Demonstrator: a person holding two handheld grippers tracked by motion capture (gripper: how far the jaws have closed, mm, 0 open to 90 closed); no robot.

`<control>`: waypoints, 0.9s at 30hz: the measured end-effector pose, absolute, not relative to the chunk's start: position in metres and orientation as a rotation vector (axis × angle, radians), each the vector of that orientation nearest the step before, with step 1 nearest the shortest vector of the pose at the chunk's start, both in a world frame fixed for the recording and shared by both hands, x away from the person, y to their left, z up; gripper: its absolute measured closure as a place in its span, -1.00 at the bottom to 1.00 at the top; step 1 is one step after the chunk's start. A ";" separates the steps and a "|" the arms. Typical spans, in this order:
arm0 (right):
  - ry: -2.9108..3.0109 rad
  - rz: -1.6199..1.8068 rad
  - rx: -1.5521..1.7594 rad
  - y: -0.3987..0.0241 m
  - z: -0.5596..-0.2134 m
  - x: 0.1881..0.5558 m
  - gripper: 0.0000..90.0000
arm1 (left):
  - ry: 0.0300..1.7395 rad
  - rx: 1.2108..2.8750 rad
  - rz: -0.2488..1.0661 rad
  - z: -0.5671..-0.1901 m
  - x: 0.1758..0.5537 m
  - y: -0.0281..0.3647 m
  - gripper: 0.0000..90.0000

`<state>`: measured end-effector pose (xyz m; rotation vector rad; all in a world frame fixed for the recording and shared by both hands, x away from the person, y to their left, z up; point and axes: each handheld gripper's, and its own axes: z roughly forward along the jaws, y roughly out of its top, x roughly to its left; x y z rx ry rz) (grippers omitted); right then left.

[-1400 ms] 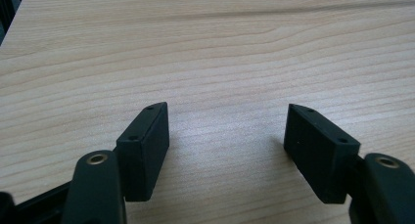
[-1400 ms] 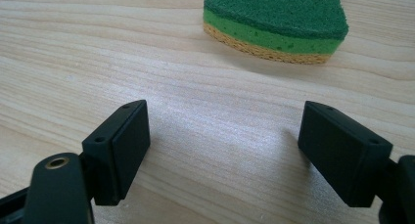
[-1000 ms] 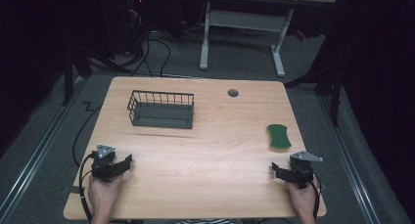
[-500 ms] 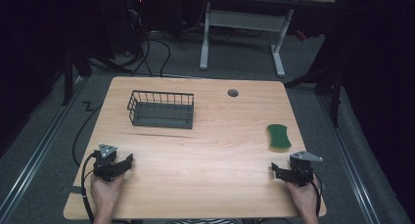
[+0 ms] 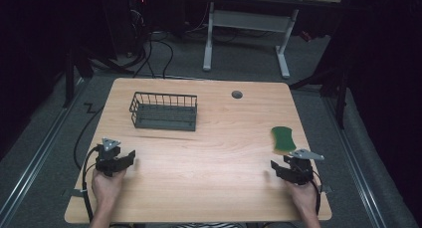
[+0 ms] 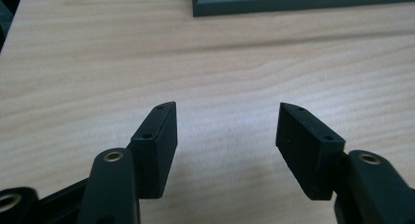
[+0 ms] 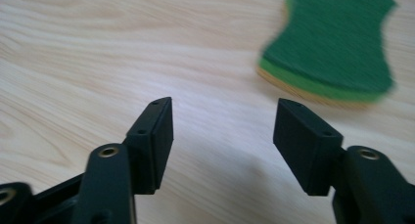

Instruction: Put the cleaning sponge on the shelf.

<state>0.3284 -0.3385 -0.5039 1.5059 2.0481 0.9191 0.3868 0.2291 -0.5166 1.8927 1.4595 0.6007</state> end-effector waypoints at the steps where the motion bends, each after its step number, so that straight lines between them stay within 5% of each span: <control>1: 2.064 0.928 1.502 -0.334 -0.502 0.333 -0.01 | 1.454 1.897 0.604 -0.514 0.390 0.229 -0.06; 27: 2.257 1.117 1.316 -0.177 -0.475 0.440 0.16 | 1.507 1.894 0.557 -0.495 0.467 0.236 0.23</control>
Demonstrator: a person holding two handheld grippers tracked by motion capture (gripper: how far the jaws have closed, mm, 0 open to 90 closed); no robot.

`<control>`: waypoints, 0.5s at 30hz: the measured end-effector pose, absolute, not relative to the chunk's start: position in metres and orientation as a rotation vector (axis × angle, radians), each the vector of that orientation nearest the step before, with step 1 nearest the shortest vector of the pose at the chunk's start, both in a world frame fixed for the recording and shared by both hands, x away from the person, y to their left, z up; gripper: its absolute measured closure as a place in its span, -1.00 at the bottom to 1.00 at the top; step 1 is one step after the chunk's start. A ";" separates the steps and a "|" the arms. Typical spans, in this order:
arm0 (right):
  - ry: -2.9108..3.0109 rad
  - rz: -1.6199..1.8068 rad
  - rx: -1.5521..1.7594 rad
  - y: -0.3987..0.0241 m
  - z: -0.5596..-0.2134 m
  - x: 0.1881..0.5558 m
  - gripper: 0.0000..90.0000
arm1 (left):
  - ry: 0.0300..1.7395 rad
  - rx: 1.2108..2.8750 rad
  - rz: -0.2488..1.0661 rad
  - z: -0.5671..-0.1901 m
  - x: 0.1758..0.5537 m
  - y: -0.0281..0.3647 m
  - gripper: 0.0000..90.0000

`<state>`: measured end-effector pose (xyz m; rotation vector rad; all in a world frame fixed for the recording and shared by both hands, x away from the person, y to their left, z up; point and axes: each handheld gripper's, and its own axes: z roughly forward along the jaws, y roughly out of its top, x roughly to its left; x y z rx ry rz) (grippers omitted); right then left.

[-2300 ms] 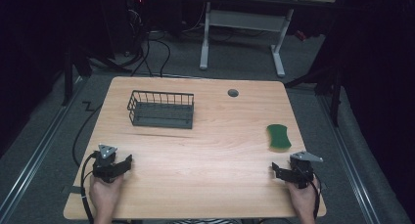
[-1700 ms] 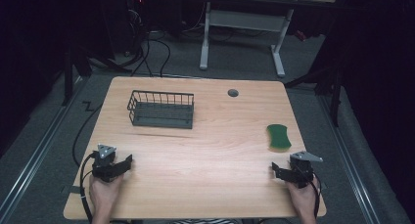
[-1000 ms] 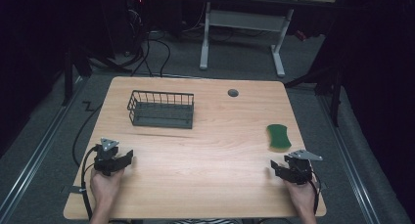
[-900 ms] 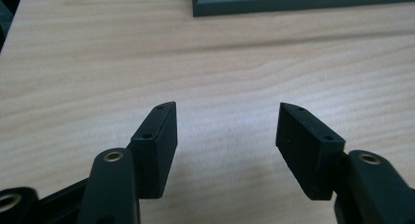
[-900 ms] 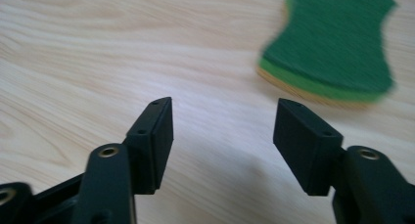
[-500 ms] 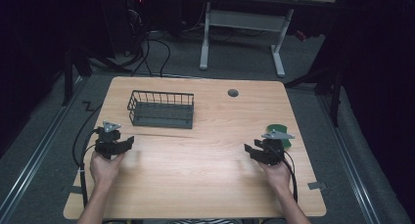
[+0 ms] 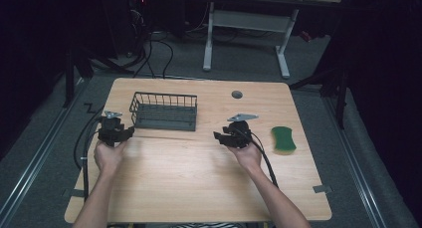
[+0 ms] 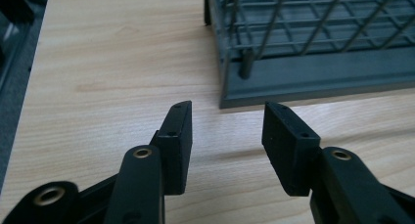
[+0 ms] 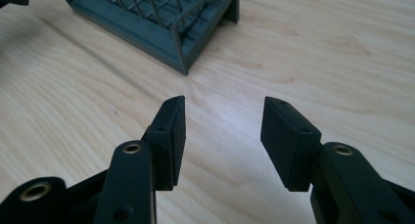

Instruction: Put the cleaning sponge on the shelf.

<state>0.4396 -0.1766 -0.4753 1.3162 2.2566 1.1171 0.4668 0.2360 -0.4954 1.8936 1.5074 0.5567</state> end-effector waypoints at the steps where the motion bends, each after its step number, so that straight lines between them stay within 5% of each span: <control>1: 2.250 1.122 1.306 -0.172 -0.475 0.442 0.16 | 1.507 1.894 0.557 -0.495 0.467 0.236 0.23; 15: 2.332 1.080 1.309 -0.121 -0.483 0.473 0.25 | 1.488 1.836 0.531 -0.503 0.477 0.242 0.25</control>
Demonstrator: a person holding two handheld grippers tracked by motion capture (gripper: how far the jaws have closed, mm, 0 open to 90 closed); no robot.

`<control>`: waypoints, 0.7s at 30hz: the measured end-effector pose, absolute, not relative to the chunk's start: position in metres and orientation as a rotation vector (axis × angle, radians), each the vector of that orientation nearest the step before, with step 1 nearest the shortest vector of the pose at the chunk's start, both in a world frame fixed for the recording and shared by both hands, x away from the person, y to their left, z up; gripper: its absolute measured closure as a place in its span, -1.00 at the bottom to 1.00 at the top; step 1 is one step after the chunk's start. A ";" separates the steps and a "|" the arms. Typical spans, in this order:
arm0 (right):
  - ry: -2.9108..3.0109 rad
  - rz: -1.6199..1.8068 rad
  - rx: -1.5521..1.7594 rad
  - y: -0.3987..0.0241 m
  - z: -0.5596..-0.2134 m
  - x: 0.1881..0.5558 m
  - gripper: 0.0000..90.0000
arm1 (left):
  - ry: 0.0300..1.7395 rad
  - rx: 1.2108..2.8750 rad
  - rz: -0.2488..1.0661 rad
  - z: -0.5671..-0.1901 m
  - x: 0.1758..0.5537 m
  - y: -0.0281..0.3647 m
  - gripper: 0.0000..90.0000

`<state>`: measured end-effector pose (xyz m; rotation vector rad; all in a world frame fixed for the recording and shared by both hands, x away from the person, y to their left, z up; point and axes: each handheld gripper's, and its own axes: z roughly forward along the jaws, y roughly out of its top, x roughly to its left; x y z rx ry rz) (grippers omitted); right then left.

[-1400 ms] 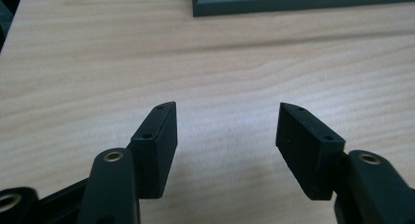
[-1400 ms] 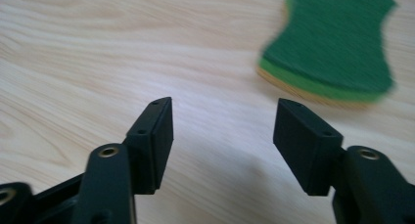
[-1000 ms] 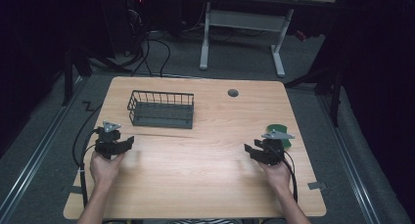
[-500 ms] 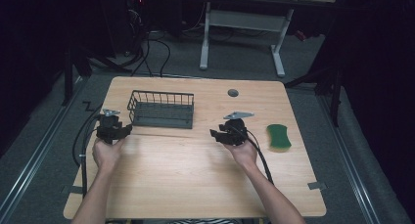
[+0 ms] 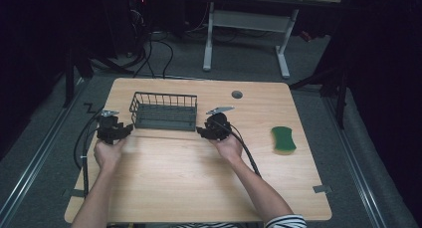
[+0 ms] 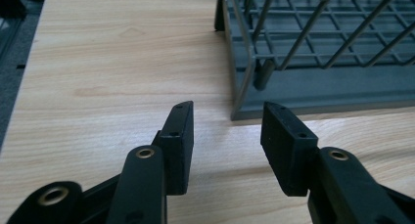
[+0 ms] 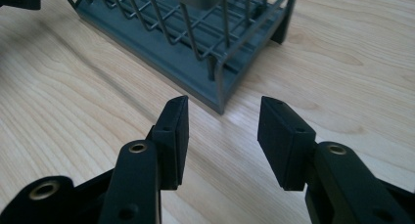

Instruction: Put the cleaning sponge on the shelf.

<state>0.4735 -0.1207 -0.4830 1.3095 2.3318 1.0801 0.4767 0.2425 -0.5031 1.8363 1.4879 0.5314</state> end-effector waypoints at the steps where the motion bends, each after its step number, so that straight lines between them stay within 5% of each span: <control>1: 2.332 1.078 1.313 -0.118 -0.484 0.475 0.26 | 1.484 1.834 0.532 -0.504 0.477 0.242 0.25; 21: 2.277 1.003 1.366 -0.095 -0.497 0.496 0.68 | 1.474 1.792 0.510 -0.516 0.487 0.239 0.38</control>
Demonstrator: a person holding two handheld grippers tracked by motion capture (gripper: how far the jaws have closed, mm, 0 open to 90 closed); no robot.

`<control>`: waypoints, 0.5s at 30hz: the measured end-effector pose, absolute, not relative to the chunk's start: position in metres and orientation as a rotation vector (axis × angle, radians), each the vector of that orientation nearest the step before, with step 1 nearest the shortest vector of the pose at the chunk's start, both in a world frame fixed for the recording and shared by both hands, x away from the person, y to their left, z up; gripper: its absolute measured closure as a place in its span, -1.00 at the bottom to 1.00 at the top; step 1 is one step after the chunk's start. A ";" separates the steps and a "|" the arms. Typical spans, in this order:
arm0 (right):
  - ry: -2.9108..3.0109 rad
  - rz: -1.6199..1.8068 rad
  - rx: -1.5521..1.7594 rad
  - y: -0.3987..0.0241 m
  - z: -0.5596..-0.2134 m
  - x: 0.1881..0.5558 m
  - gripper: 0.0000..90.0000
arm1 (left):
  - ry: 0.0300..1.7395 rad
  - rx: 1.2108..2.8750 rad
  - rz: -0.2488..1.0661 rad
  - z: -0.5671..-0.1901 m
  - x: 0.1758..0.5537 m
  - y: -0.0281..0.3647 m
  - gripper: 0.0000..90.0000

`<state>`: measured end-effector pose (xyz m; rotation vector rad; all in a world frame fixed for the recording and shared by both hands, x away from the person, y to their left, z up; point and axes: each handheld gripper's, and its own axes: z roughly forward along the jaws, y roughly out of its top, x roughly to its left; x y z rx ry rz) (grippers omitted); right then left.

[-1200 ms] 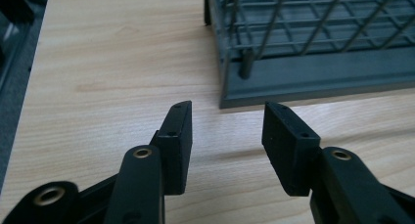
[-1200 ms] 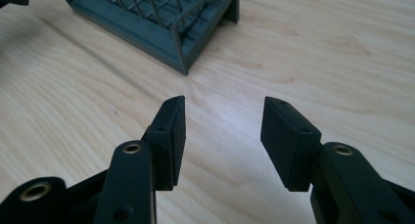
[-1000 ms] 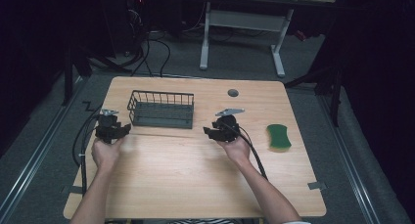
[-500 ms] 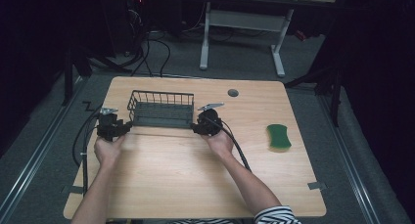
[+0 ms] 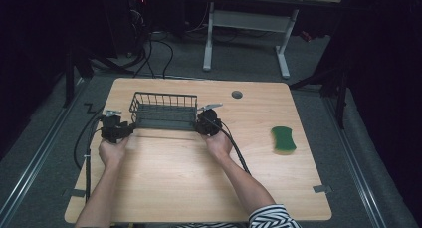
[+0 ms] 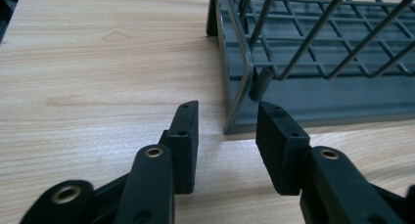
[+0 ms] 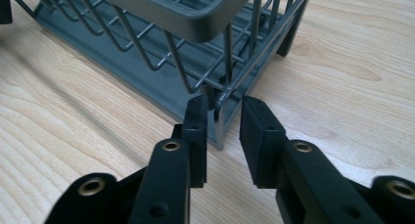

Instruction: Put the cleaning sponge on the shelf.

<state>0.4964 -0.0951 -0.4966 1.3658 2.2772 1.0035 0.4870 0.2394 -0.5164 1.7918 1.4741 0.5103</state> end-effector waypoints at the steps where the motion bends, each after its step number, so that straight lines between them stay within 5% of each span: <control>1: 2.277 1.003 1.366 -0.095 -0.497 0.496 0.68 | 1.474 1.792 0.510 -0.516 0.487 0.239 0.39; 15: 2.290 0.978 1.337 -0.092 -0.496 0.496 0.85 | 1.446 1.782 0.519 -0.519 0.489 0.238 0.71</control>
